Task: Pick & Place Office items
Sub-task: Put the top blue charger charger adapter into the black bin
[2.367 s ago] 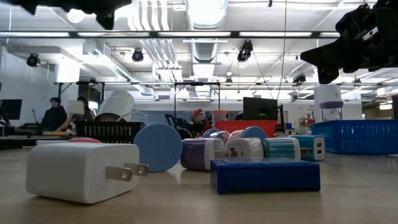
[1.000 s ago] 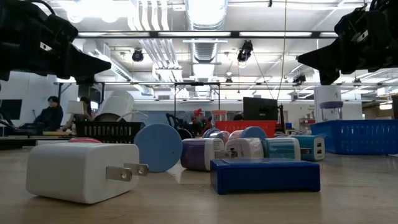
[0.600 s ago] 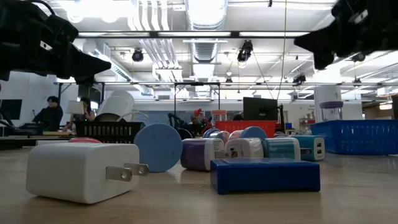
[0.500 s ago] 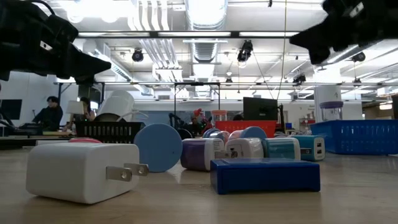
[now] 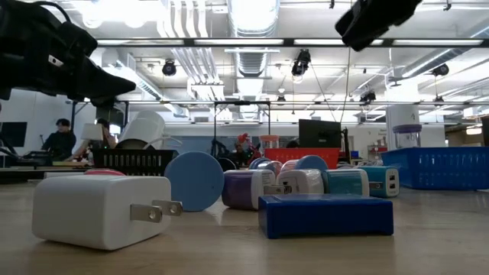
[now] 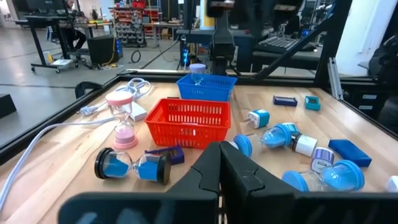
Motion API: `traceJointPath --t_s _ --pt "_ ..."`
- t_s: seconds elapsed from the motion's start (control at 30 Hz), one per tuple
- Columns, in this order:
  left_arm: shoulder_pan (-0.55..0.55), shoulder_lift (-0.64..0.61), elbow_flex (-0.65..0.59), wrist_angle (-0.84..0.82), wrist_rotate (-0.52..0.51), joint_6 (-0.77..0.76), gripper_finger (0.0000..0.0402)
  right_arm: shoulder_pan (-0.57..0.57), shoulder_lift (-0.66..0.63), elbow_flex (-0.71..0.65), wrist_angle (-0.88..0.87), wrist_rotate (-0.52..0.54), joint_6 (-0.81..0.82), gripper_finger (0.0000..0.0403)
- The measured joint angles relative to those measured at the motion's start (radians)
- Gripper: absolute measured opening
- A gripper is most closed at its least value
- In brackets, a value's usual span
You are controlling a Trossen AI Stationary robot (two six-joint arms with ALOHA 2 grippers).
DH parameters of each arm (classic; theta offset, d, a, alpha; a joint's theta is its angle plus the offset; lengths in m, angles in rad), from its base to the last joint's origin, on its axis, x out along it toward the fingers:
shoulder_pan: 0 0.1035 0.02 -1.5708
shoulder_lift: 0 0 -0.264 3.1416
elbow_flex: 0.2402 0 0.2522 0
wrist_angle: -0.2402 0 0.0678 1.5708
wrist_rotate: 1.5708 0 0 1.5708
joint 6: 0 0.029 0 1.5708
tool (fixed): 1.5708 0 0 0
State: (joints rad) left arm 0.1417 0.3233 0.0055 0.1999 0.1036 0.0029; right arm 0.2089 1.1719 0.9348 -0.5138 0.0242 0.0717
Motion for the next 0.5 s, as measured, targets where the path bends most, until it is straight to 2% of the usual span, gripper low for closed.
traceJointPath --t_s 0.27,0.5 --pt "0.000 0.002 0.000 -0.002 0.000 0.000 0.0007 0.048 0.223 0.207 -0.241 0.000 0.025 0.0126" --pt "0.000 0.001 0.000 -0.002 0.000 0.000 0.0007 0.086 0.380 0.273 -0.307 -0.006 -0.107 0.0217"
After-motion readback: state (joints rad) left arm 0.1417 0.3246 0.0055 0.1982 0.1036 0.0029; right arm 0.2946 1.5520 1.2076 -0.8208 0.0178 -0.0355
